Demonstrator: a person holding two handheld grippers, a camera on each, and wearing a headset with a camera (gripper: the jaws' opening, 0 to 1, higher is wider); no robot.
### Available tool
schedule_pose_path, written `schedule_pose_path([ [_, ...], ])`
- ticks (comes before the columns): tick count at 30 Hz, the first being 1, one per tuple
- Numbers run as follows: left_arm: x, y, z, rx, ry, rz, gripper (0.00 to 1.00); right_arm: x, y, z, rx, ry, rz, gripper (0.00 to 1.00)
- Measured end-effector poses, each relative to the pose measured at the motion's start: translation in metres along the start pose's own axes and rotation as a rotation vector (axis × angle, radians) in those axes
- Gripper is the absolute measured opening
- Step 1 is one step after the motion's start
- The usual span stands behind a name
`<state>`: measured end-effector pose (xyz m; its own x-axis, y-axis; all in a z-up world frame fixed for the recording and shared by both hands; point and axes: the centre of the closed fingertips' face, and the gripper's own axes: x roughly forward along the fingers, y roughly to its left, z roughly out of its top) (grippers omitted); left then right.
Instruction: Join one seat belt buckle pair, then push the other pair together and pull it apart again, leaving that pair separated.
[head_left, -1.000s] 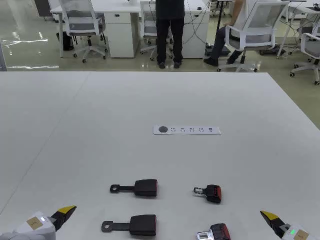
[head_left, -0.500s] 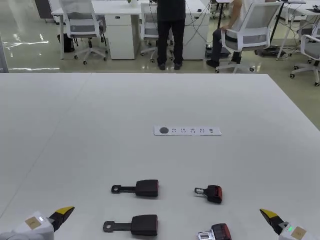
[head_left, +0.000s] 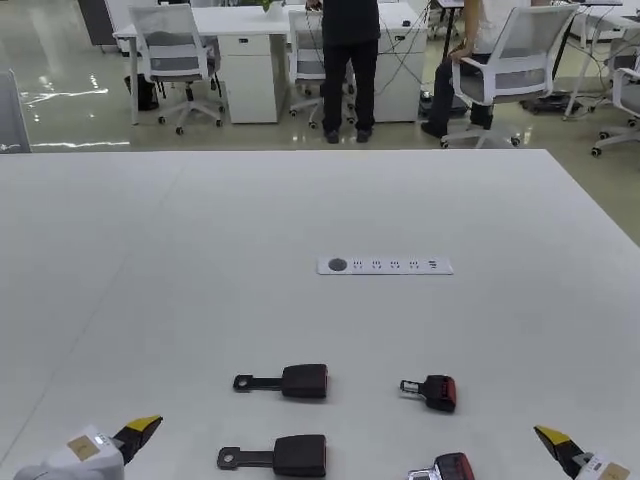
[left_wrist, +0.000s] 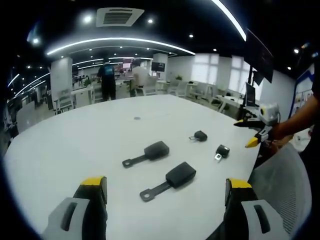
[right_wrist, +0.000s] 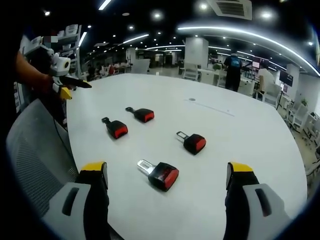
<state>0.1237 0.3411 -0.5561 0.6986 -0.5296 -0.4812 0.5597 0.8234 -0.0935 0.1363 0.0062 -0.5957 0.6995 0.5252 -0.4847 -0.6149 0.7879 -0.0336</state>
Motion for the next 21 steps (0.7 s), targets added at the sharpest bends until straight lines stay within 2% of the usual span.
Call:
schedule_pose_path([
  [21, -0.001, 0.003, 0.0012, -0.006, -0.007, 0.008, 1.0, 0.0026, 0.0, 0.003, -0.004, -0.004, 0.0, 1.0],
])
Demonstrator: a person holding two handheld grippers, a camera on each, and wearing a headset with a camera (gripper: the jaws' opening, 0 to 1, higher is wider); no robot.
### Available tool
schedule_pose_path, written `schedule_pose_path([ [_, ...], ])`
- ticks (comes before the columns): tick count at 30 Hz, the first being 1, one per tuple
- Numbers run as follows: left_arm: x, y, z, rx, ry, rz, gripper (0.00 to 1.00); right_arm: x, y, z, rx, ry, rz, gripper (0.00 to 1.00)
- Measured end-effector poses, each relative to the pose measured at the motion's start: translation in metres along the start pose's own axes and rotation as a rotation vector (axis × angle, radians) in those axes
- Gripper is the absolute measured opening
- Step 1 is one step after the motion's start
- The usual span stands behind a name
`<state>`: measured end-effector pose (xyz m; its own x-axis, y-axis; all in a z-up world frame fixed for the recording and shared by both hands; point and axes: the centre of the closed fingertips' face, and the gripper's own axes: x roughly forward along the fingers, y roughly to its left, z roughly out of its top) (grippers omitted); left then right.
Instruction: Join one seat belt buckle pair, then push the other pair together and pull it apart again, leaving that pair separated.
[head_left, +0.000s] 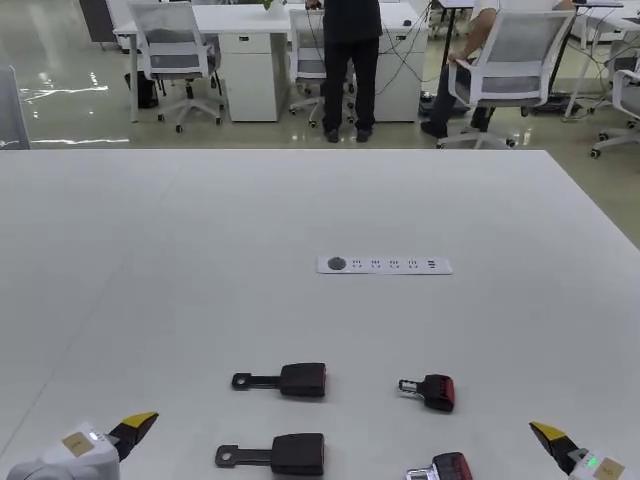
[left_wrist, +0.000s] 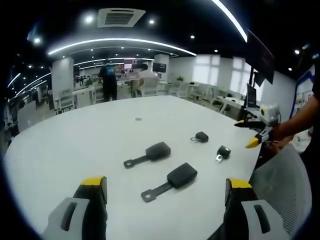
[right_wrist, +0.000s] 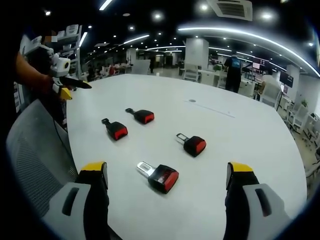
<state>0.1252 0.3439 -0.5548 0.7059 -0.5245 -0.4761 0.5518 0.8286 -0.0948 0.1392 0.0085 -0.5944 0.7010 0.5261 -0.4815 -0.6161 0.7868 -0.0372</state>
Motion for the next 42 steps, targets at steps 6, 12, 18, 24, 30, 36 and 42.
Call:
schedule_pose_path([
  [6, 0.0005, 0.0024, 0.0017, 0.001, -0.003, 0.003, 1.0, -0.0009, 0.0, -0.0003, 0.0, -0.001, 0.0, 1.0],
  [12, 0.001, 0.0036, 0.0019, 0.001, -0.006, 0.002, 1.0, -0.0021, -0.0016, -0.0008, 0.002, -0.002, -0.004, 1.0],
  [18, 0.0019, 0.0054, -0.0001, -0.001, -0.004, 0.002, 1.0, -0.0044, -0.0028, -0.0008, 0.005, -0.001, -0.008, 1.0],
  [24, 0.0011, 0.0039, -0.001, 0.0, -0.001, 0.001, 1.0, -0.0042, -0.0036, -0.0015, 0.003, 0.0, -0.008, 1.0],
  [30, 0.0013, 0.0046, -0.0041, -0.004, 0.002, -0.003, 1.0, -0.0033, -0.0048, -0.0012, 0.003, -0.002, -0.011, 1.0],
  [36, 0.002, -0.0004, -0.0021, 0.001, 0.006, -0.007, 1.0, -0.0041, -0.0052, -0.002, 0.002, 0.0, -0.012, 0.99],
  [42, 0.0039, -0.0017, -0.0006, 0.003, 0.008, -0.012, 1.0, -0.0046, -0.0048, -0.0024, 0.003, 0.005, -0.011, 0.99],
])
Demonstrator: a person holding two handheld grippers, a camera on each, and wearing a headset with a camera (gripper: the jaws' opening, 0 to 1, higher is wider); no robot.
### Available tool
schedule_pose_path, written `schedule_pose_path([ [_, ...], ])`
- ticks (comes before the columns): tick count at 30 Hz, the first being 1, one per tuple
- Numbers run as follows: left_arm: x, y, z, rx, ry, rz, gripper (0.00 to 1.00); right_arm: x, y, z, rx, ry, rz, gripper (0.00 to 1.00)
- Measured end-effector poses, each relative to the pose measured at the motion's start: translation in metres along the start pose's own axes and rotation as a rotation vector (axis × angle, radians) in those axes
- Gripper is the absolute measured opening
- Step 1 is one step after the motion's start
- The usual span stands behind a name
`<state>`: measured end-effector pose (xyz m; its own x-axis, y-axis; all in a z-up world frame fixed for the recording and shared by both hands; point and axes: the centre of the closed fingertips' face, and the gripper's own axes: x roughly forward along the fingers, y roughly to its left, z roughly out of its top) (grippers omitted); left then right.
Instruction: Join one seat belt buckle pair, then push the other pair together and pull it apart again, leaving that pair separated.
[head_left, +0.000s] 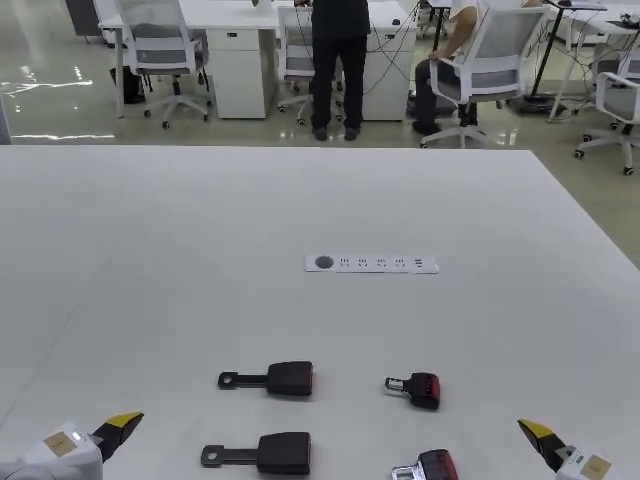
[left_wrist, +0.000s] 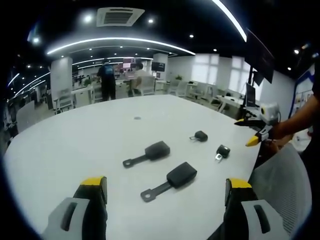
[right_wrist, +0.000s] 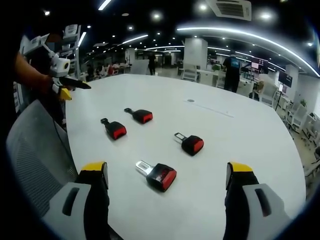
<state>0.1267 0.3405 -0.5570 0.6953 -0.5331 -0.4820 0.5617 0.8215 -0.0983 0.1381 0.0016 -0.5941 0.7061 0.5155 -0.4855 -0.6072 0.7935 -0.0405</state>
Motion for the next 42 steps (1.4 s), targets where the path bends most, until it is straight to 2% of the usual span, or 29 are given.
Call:
schedule_pose_path([
  [7, 0.004, -0.004, 0.0, 0.013, 0.005, -0.014, 1.0, 0.0, -0.002, 0.0, 0.0, 0.006, -0.003, 0.99],
  [19, 0.009, -0.001, -0.001, 0.016, 0.013, -0.024, 1.0, 0.004, -0.004, -0.001, -0.001, 0.016, -0.003, 0.99],
  [31, 0.021, 0.002, -0.002, 0.017, 0.022, -0.039, 1.0, 0.01, -0.006, 0.001, 0.002, 0.018, -0.002, 1.0],
  [35, 0.023, 0.002, -0.002, 0.015, 0.024, -0.043, 1.0, 0.014, -0.007, 0.0, 0.004, 0.024, 0.0, 0.99],
  [37, 0.025, 0.006, -0.003, 0.015, 0.026, -0.045, 1.0, 0.017, -0.007, 0.0, 0.0, 0.029, 0.004, 0.99],
  [42, 0.03, 0.005, -0.004, 0.016, 0.034, -0.051, 1.0, 0.022, -0.006, 0.0, -0.003, 0.031, 0.015, 0.98],
])
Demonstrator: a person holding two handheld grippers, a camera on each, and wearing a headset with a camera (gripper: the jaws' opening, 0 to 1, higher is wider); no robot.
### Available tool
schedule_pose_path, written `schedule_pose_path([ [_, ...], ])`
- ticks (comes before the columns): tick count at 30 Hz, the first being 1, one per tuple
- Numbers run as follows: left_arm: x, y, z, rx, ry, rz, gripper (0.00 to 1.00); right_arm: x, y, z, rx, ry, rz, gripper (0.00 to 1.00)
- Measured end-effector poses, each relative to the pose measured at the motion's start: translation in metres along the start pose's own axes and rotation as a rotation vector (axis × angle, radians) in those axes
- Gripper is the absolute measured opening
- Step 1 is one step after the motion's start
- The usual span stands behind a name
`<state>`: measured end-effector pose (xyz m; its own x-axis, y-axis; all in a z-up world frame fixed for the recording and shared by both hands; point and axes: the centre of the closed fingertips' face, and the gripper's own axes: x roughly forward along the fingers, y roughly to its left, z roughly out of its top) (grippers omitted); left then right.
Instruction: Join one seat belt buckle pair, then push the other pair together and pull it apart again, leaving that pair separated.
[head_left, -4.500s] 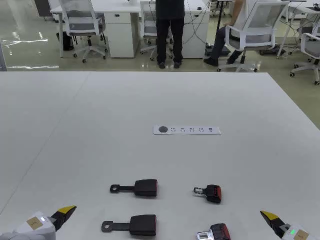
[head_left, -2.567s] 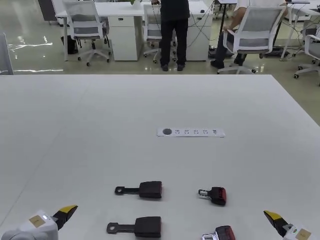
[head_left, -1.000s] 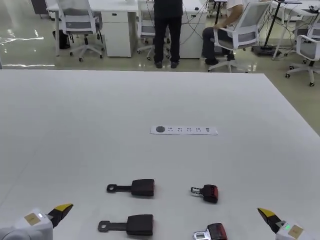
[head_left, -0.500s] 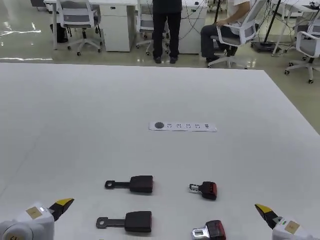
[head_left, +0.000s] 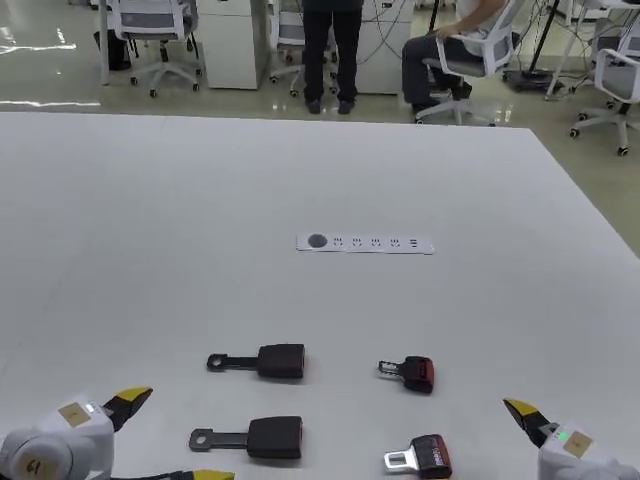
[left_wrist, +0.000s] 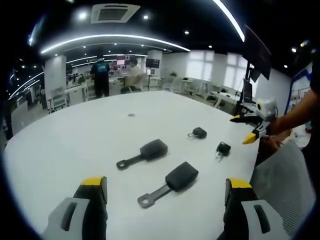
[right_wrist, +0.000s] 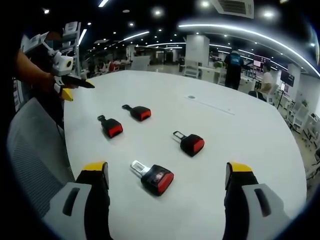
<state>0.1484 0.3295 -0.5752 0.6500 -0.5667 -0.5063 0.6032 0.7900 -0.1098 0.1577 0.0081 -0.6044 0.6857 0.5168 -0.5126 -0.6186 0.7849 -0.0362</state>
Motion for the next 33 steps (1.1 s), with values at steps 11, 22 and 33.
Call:
schedule_pose_path([
  [11, 0.011, 0.005, -0.002, 0.004, 0.016, -0.019, 1.0, 0.015, 0.002, -0.002, -0.015, 0.024, 0.028, 0.97],
  [22, 0.022, 0.009, -0.008, 0.015, 0.035, -0.041, 0.98, 0.027, 0.002, -0.014, -0.028, 0.067, 0.069, 0.96],
  [33, 0.037, 0.003, -0.009, 0.011, 0.056, -0.075, 0.97, 0.037, 0.007, -0.017, -0.042, 0.09, 0.113, 0.94],
])
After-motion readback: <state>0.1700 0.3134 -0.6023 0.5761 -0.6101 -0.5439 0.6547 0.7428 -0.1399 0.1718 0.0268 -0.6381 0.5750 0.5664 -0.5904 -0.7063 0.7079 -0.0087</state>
